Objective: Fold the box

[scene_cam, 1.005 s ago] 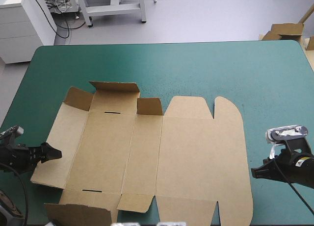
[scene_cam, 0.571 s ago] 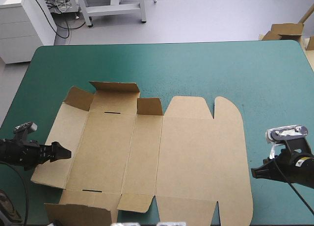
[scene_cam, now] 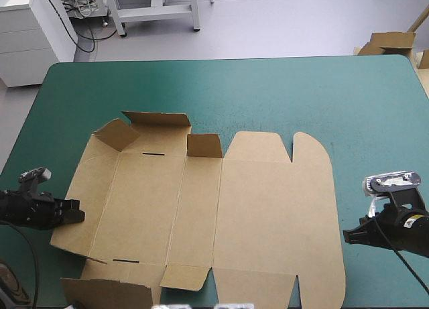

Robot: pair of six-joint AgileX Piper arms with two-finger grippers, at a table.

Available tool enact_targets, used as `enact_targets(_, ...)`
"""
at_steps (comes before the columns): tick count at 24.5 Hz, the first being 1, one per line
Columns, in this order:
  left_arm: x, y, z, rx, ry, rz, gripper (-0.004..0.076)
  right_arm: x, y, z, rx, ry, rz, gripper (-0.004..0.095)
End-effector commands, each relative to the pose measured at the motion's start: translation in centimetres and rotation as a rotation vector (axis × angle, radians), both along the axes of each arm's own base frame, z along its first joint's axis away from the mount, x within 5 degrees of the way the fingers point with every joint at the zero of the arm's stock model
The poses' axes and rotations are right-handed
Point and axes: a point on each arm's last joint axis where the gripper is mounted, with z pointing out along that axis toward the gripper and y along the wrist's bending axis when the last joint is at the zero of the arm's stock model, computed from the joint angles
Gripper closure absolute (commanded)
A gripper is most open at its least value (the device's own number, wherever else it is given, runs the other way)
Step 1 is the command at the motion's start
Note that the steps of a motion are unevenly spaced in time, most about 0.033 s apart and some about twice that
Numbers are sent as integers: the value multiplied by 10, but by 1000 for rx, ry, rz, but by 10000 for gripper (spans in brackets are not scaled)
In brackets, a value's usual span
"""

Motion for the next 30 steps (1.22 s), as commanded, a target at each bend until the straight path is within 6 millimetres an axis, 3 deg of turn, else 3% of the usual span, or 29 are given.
enact_targets(1,-4,-6,12,-21,-1,-53,687,3,-1,9,-4,-65,-5,658)
enact_targets(3,-5,-5,12,-6,8,-67,732,3,-1,9,-4,-65,-5,658)
enact_targets(9,-4,-4,14,-1,2,-63,731,3,-1,9,-4,-65,-5,658)
enact_targets(15,21,-20,35,169,-3,-187,731,3,-1,9,-4,-65,-5,658)
enact_targets(22,64,-68,77,443,-212,-391,731,3,-1,9,-4,-65,-5,658)
enact_targets(30,90,-135,137,798,-570,-627,731,3,-1,9,-4,-65,-5,658)
